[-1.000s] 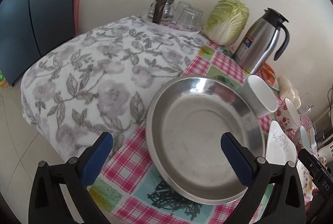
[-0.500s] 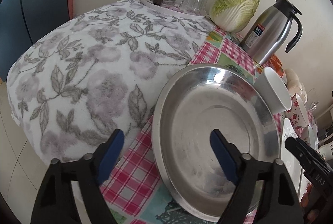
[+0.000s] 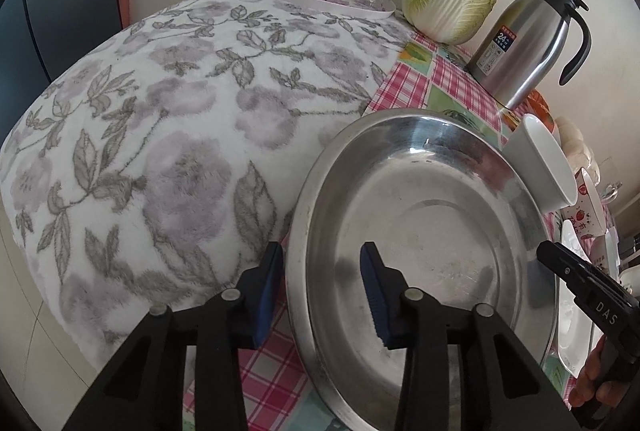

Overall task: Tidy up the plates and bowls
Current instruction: 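Close the left gripper on the steel plate rim and lift it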

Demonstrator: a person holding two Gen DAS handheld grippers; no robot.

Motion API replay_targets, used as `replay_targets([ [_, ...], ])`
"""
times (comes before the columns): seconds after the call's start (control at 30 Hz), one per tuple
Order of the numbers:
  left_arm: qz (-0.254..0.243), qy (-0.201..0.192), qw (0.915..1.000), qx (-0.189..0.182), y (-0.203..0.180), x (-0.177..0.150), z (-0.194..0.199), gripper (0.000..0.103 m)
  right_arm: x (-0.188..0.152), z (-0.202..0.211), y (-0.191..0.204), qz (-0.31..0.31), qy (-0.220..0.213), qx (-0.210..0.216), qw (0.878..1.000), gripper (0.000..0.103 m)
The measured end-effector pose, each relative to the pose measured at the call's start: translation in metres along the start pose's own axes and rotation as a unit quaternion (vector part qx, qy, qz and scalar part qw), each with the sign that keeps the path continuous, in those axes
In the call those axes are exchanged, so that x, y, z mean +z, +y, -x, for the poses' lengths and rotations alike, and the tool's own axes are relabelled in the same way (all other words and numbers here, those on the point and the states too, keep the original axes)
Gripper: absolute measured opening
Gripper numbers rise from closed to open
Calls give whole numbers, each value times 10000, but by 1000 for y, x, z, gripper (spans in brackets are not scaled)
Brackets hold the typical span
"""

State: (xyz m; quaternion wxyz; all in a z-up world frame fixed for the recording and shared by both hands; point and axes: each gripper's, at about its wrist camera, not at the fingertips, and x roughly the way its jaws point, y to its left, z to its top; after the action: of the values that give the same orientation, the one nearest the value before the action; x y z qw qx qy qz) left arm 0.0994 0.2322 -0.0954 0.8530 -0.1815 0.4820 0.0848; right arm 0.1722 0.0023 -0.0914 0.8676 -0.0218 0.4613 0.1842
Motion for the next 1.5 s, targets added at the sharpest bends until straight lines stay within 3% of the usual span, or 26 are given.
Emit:
replay_targets([
  [0.17, -65, 7, 9999, 131, 1, 3, -3, 20, 1, -9, -1, -15, 55, 1, 10000, 31],
  [0.47, -32, -49, 10000, 41, 4, 3, -3, 19, -3, -16, -5, -160, 109, 100, 9998, 16],
  [0.8, -15, -127, 9998, 154, 15, -3, 16, 18, -12, -5, 8, -111, 121, 249, 9996, 16],
  [1.17, 52, -496, 9985, 209, 7, -2, 73, 18, -13, 49, 16, -167, -294, 381, 9987, 16],
  [1.5, -303, -990, 9946, -28, -55, 16, 127, 18, -13, 123, -28, -666, -964, 443, 9921, 16],
])
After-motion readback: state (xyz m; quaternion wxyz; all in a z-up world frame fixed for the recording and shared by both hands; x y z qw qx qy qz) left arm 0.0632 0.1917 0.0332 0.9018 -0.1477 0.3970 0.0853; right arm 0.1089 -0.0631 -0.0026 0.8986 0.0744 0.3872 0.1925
